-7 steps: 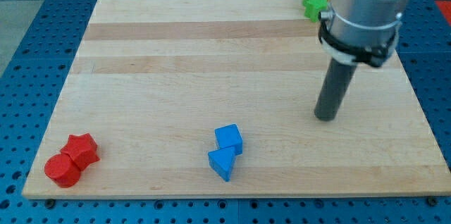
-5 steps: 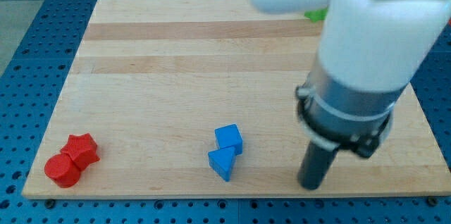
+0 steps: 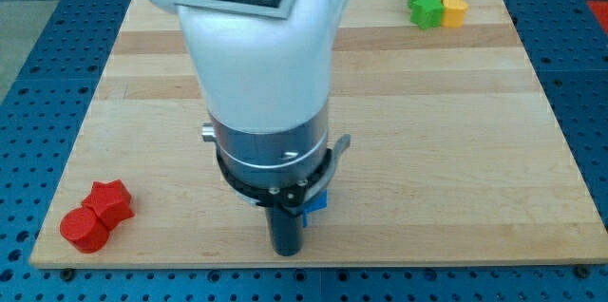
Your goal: Push the triangle towards the top side of the board
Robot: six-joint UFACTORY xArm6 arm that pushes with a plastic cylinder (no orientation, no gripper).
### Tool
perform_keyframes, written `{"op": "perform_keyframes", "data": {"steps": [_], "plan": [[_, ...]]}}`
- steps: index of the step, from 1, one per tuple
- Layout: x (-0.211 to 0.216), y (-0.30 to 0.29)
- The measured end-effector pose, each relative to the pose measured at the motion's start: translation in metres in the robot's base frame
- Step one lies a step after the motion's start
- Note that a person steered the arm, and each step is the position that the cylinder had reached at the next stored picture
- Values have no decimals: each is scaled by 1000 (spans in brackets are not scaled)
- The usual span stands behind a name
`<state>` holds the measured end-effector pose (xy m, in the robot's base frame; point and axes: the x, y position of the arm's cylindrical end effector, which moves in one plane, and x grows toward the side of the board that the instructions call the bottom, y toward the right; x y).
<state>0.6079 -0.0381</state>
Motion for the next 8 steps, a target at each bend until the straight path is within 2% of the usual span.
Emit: {"op": "perform_keyframes", "data": {"steps": [1, 3, 4, 6, 7, 8], "plan": [[-19, -3], [-93, 24], [-130, 5], [-110, -71], [-120, -110], [-149, -105]]}}
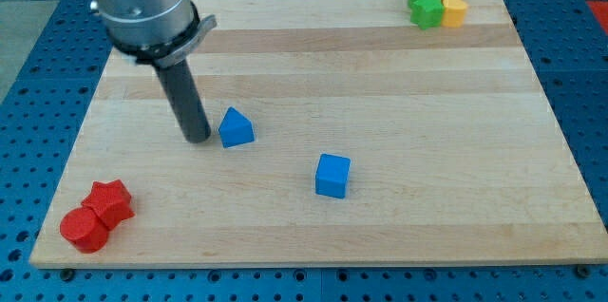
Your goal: Push the triangle towards the top side of the board
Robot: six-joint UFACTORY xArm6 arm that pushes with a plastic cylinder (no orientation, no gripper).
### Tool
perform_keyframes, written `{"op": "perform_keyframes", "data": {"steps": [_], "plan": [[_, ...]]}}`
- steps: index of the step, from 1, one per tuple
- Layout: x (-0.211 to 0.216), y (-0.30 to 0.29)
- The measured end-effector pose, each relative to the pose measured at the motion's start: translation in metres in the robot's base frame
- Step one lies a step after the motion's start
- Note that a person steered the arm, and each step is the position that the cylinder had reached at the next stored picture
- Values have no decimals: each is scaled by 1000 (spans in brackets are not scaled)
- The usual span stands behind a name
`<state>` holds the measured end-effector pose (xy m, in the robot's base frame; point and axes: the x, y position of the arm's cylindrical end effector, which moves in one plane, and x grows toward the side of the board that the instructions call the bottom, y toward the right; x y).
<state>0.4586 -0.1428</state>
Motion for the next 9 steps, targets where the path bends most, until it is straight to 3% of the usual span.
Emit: {"op": "perform_keyframes", "data": {"steps": [1, 2, 3, 4, 8, 9], "plan": [[-8, 42], [8, 36], [55, -3], [61, 16], [-46, 142], [-75, 96]]}}
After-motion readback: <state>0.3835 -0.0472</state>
